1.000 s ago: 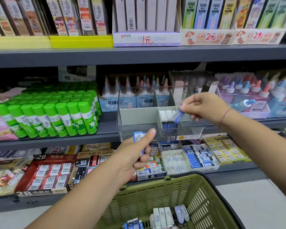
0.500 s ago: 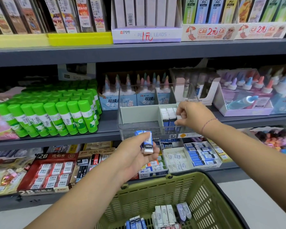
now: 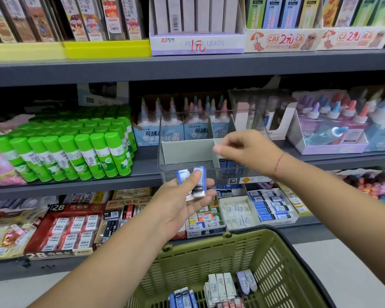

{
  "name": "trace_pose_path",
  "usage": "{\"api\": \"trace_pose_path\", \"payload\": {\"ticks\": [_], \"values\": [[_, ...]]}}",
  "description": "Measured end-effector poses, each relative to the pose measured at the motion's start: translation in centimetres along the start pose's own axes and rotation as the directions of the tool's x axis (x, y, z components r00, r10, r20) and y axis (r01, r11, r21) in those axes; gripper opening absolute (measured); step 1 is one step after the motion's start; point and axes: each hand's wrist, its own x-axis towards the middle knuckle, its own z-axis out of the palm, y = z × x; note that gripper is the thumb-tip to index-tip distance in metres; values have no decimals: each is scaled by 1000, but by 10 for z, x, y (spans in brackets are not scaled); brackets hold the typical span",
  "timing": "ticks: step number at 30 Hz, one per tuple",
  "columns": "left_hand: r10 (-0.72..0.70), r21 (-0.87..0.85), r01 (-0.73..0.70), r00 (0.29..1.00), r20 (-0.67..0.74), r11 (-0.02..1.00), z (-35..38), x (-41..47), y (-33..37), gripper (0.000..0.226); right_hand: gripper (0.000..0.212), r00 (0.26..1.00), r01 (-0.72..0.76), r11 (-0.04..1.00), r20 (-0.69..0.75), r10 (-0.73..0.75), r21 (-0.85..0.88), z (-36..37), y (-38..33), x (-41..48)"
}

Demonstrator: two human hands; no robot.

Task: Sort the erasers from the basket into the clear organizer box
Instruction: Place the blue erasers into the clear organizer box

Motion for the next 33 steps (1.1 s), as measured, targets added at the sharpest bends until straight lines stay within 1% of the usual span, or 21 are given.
{"api": "trace_pose_path", "payload": {"ticks": [2, 3, 4, 7, 10, 14, 16, 17, 18, 19, 20, 21, 22, 23, 26, 31, 33], "values": [[5, -74, -5, 1000, -9, 997, 3, 0, 1, 18, 29, 979, -111, 986, 185, 87, 122, 17, -12, -8], [8, -114, -10, 1000, -16, 993, 4, 1, 1, 18, 29, 963, -167, 973, 238, 127, 159, 25, -14, -13], [10, -146, -13, 1000, -22, 989, 5, 1, 0, 18, 27, 956, -209, 958, 246, 158, 197, 32, -14, -16], [10, -158, -11, 1000, -12, 987, 3, 3, -2, 27, 19, 959, -260, 904, 196, 203, 339, 47, -14, -25], [2, -157, 0, 1000, 17, 988, 3, 3, -2, 31, 13, 966, -248, 862, 180, 186, 441, 51, -18, -27], [-7, -155, 6, 1000, -2, 988, 3, 3, 3, 30, 11, 962, -265, 894, 166, 218, 361, 35, -19, -21], [-14, -98, 12, 1000, -24, 995, 3, 3, 5, 32, 9, 956, -290, 861, 168, 241, 418, 20, -17, -15], [-16, -64, 13, 999, -43, 998, 1, 3, 5, 34, 7, 960, -279, 866, 139, 243, 414, 12, -16, -11], [-16, -34, 14, 998, -59, 999, 1, 3, 6, 35, 6, 970, -244, 910, 71, 234, 335, 4, -12, -8], [-17, -11, 16, 998, -68, 1000, -1, 3, 6, 36, 5, 978, -201, 961, -14, 207, 188, -4, -7, -5], [-16, 6, 17, 998, -67, 1000, -1, 3, 6, 36, 5, 984, -153, 988, -88, 153, 5, -11, -2, -2], [-15, 19, 16, 998, -54, 1000, -2, 3, 6, 35, 6, 987, -112, 982, -130, 92, -155, -17, 3, 0], [-13, 32, 14, 999, -35, 999, -2, 2, 6, 33, 8, 989, -88, 961, -136, 53, -264, -21, 6, 1], [-11, 49, 12, 1000, -20, 999, -1, 2, 5, 32, 11, 992, -76, 942, -120, 38, -328, -23, 10, 2], [-16, 104, 16, 1000, -1, 994, 0, 1, 4, 27, 17, 997, -45, 913, -70, 18, -405, -18, 19, 5], [-23, 125, 23, 1000, 0, 992, 1, 2, 3, 19, 16, 997, 29, 905, -54, -57, -425, 0, 26, 13], [3, 192, -4, 1000, 8, 981, -1, 5, 1, 14, 16, 995, 64, 884, -37, -92, -464, 4, 27, 17]]}}
